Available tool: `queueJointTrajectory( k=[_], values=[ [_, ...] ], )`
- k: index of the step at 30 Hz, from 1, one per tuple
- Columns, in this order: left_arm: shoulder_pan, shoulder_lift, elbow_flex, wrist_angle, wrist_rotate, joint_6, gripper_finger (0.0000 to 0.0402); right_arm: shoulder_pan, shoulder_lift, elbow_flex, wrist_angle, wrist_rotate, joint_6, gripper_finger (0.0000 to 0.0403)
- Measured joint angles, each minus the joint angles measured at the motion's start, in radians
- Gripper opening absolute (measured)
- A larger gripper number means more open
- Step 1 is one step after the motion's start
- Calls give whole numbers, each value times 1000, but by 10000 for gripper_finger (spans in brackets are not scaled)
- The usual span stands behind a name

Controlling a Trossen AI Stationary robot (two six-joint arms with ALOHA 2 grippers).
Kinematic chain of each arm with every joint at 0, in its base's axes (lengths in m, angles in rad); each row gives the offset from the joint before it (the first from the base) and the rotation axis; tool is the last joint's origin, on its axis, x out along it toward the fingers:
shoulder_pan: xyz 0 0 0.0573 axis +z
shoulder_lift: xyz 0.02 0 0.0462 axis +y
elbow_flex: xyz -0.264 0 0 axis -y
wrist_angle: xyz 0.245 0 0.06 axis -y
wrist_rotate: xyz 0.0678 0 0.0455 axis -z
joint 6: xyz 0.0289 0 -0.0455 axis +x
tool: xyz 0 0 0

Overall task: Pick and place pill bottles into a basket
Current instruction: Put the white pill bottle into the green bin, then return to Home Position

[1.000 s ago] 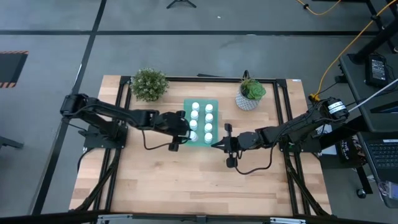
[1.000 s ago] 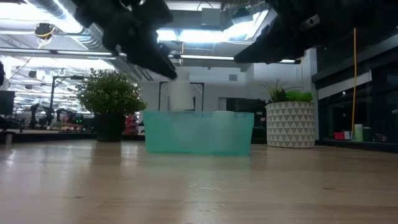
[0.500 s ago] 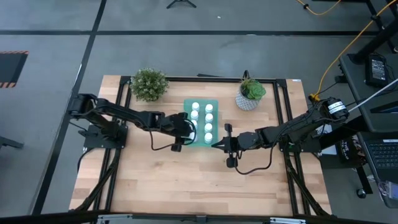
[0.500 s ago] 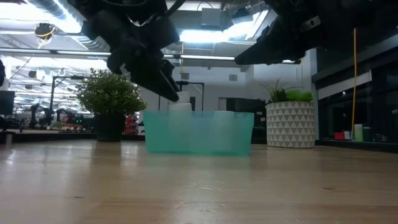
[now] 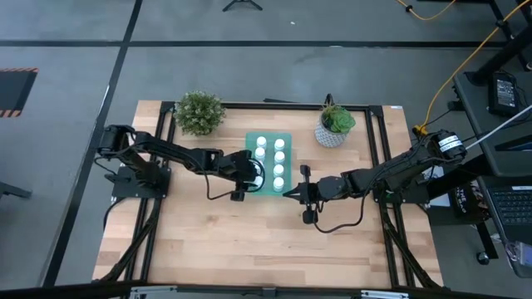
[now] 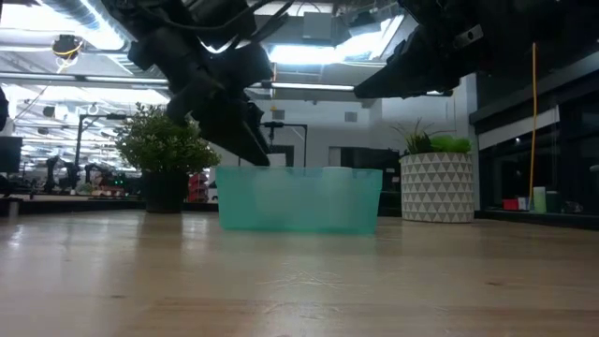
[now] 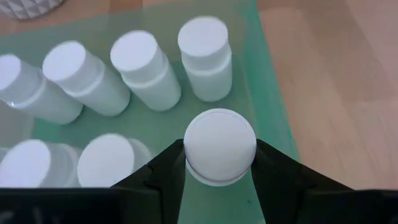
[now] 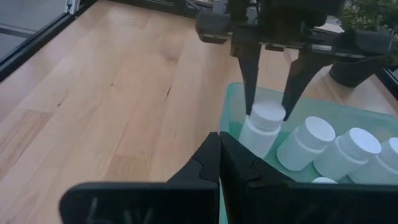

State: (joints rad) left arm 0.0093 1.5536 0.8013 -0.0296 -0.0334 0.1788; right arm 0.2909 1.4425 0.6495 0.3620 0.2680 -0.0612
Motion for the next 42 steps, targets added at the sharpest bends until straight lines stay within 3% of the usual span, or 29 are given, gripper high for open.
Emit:
queueJointTrajectory(
  k=[21, 30, 42],
  values=[
    [-1, 7, 0, -6, 2, -42, 170, 0, 0, 0, 0, 0, 4, 0],
    [-1, 7, 0, -5, 1, -87, 197, 0, 0, 0, 1, 0, 6, 0],
    [-13, -28, -1, 20, -4, -19, 205, 0, 0, 0, 2, 0, 7, 0]
  ],
)
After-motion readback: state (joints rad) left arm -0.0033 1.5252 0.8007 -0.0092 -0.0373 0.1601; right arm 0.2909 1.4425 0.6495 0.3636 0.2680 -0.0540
